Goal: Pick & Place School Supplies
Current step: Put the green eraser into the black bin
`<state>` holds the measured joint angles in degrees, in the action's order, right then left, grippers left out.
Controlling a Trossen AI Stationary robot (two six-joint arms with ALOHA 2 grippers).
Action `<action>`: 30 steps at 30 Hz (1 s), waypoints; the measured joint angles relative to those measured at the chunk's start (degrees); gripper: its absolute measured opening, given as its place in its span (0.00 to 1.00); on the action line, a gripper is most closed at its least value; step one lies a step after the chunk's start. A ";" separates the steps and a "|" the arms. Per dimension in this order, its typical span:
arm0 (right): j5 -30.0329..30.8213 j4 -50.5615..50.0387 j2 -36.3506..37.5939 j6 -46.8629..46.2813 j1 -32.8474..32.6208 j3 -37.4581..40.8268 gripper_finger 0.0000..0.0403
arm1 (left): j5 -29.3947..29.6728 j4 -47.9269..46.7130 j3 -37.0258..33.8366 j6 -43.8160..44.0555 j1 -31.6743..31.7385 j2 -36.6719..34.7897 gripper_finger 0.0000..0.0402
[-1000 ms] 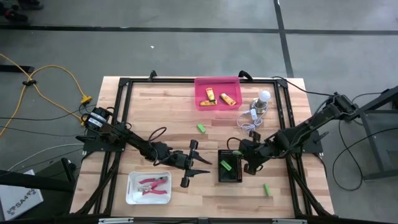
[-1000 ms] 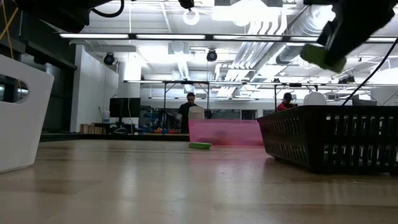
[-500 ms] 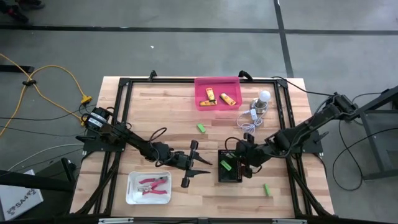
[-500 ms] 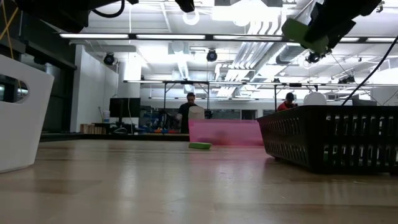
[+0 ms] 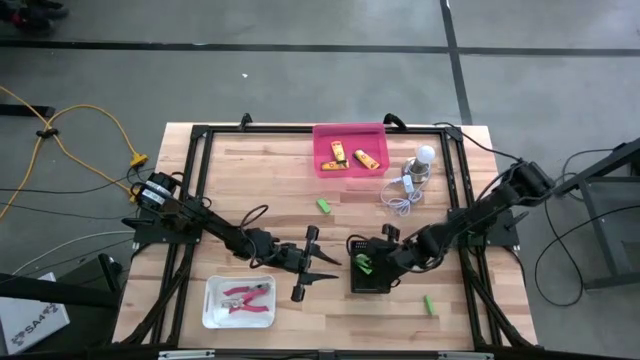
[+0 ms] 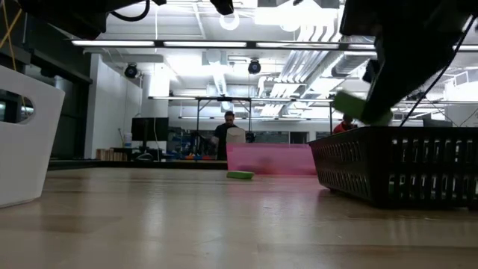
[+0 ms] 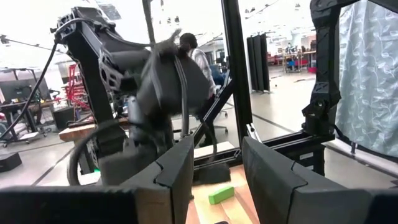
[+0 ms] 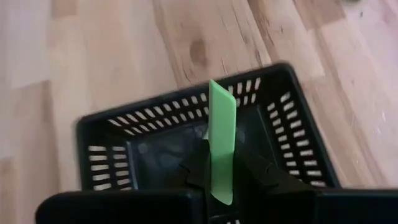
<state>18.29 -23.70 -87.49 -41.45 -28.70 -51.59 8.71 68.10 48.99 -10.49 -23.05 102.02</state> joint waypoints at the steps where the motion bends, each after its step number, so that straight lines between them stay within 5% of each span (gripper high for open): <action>1: 0.00 -0.03 -0.81 -0.66 0.09 0.00 0.08 | 0.00 0.00 0.00 -0.02 0.00 0.00 0.33; 30: -3.46 0.42 -7.40 -5.30 4.47 0.00 0.14 | -0.20 0.00 0.00 -0.02 -0.02 0.00 0.33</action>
<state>14.83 -23.29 -94.89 -46.74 -24.23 -51.59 8.51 68.10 48.99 -10.50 -23.07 102.02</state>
